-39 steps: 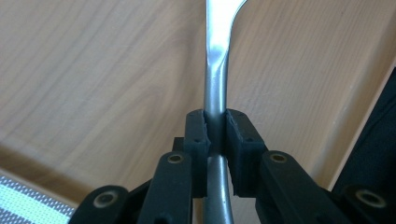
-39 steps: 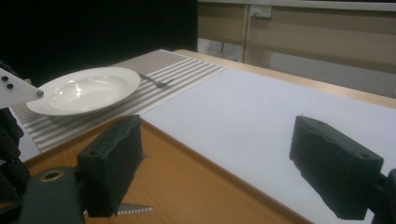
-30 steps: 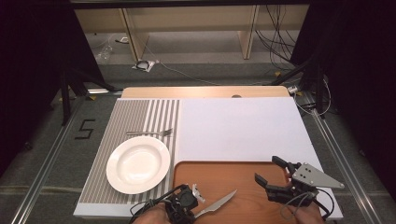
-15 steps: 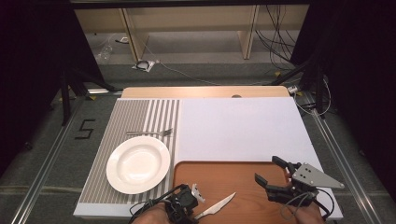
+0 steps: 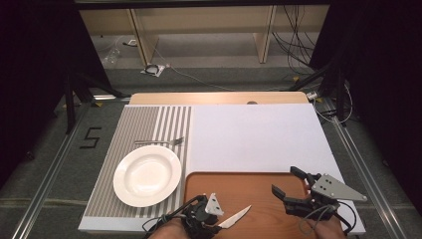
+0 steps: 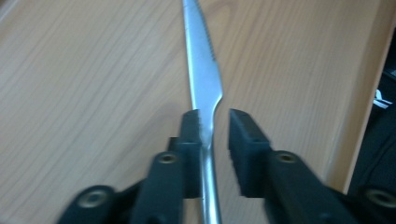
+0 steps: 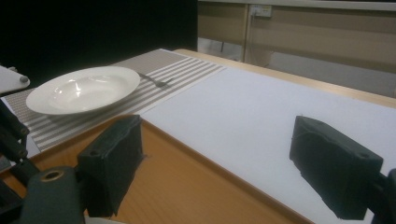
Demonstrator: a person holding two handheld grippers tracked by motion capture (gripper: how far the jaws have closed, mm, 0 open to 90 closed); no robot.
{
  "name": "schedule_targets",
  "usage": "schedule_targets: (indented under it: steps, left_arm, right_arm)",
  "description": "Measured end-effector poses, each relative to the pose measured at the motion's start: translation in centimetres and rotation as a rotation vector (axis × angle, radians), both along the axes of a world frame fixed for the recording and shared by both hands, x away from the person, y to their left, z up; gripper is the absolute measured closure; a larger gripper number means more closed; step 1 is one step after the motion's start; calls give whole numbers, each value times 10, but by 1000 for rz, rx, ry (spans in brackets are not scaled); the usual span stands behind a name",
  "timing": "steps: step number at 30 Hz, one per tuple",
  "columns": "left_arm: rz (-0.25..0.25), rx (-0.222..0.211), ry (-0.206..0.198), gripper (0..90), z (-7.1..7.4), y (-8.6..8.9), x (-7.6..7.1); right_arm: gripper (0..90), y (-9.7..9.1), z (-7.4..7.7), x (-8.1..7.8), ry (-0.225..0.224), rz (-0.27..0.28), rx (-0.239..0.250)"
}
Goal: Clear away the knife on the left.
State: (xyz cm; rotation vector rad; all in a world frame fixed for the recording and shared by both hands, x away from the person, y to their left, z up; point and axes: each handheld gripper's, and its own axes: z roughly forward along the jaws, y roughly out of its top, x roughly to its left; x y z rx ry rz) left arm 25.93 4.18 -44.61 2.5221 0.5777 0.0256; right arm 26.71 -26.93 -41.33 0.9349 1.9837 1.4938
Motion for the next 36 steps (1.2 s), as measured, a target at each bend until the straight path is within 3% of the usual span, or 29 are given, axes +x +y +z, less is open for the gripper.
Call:
schedule_targets:
  steps: [2, 6, 10, 17, 36]
  left_arm:
    - [-15, -1, -12, 847, -2, -4, -1]
    - [-37, 0, -18, 892, -6, -10, -3]
    - [-75, 19, -27, 893, -13, -18, -4]
    - [-88, 28, -37, 893, -19, -21, -4]
    - [-14, 75, -96, 893, -21, -7, 10]
  right_arm:
    - [181, 0, 0, 0, -1, 1, -2]
    - [181, 0, 0, 0, 3, 1, -2]
    - [182, 0, 0, 0, 3, 0, -2]
    - [182, 0, 0, 0, 4, 0, -3]
    - [184, 0, 0, 0, -4, 2, -4]
